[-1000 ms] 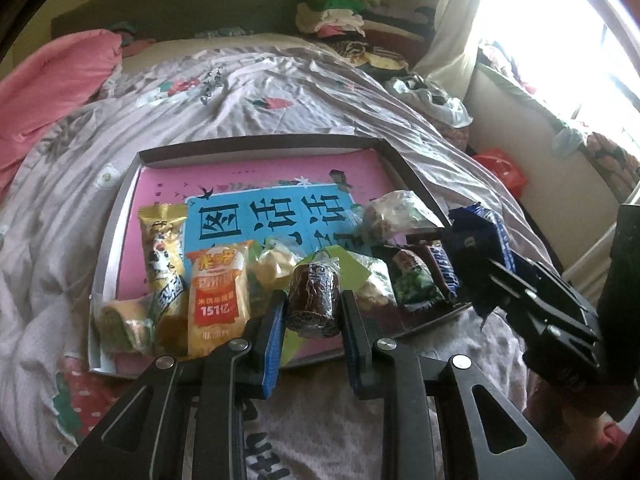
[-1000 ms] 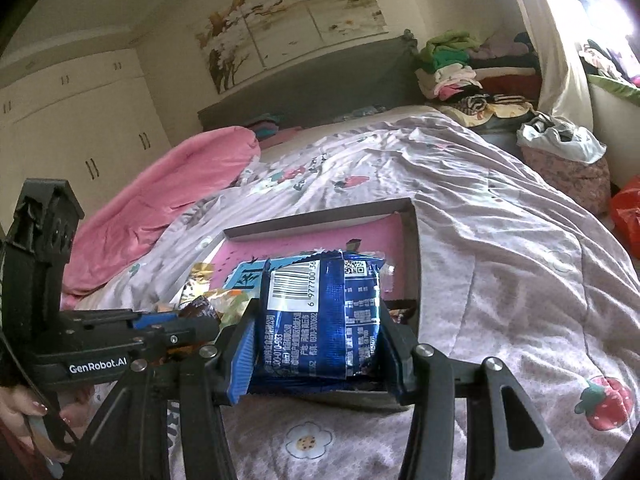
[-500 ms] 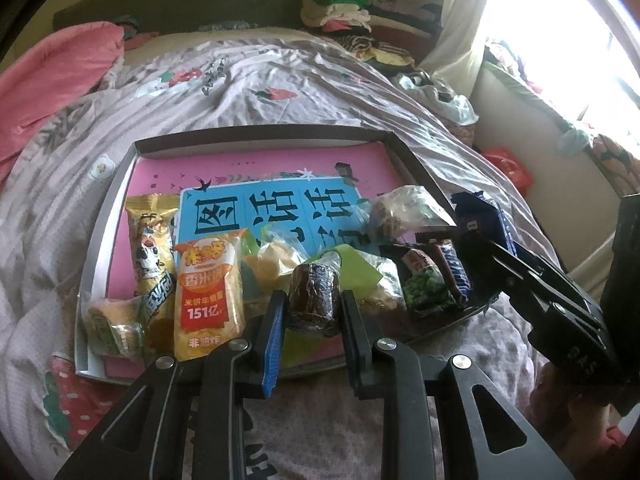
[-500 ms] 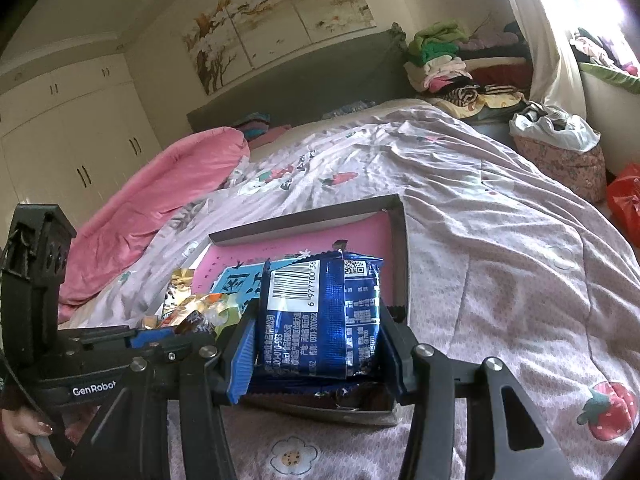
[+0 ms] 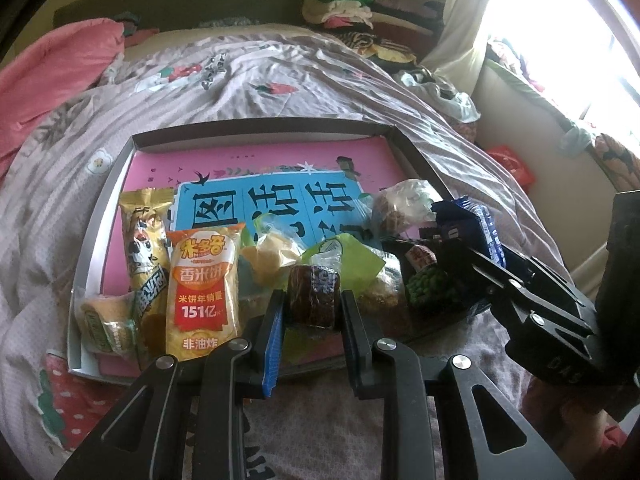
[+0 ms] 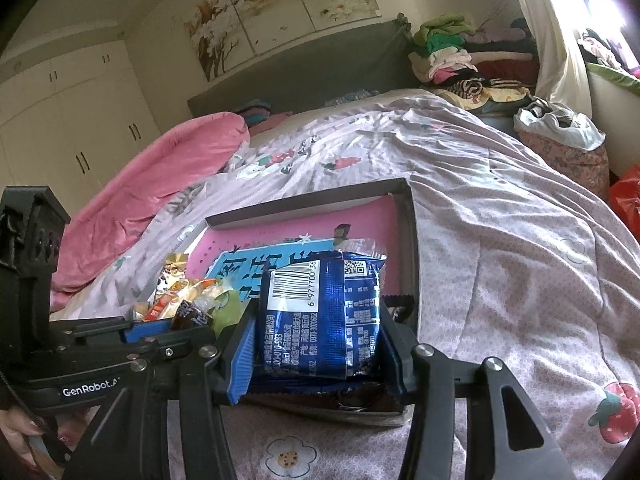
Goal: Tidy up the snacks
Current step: 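Carry the chocolate and blue biscuit pack into the tray with both grippers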
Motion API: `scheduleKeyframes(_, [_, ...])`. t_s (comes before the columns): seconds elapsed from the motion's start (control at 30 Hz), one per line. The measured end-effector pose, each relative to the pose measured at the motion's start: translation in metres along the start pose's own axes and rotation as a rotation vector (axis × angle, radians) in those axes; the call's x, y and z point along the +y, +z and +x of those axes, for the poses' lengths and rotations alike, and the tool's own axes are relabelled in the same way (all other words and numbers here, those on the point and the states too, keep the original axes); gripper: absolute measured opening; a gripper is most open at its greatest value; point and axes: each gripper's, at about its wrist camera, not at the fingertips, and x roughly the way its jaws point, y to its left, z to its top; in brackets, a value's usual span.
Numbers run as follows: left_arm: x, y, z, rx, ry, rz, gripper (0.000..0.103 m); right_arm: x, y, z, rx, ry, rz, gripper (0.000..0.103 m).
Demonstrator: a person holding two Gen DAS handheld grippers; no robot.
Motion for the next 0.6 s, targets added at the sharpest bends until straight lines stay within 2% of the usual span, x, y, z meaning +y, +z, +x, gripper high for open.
scheduleKeyframes(0.2, [0.000, 0.001, 0.002, -0.002, 0.004, -0.001, 0.027, 0.000, -0.002, 0.004, 0.013, 0.008, 0.003, 0.053])
scheduleKeyframes(0.6, [0.002, 0.003, -0.006, -0.019, 0.005, -0.011, 0.030, 0.005, -0.001, -0.010, -0.037, 0.003, -0.017, 0.056])
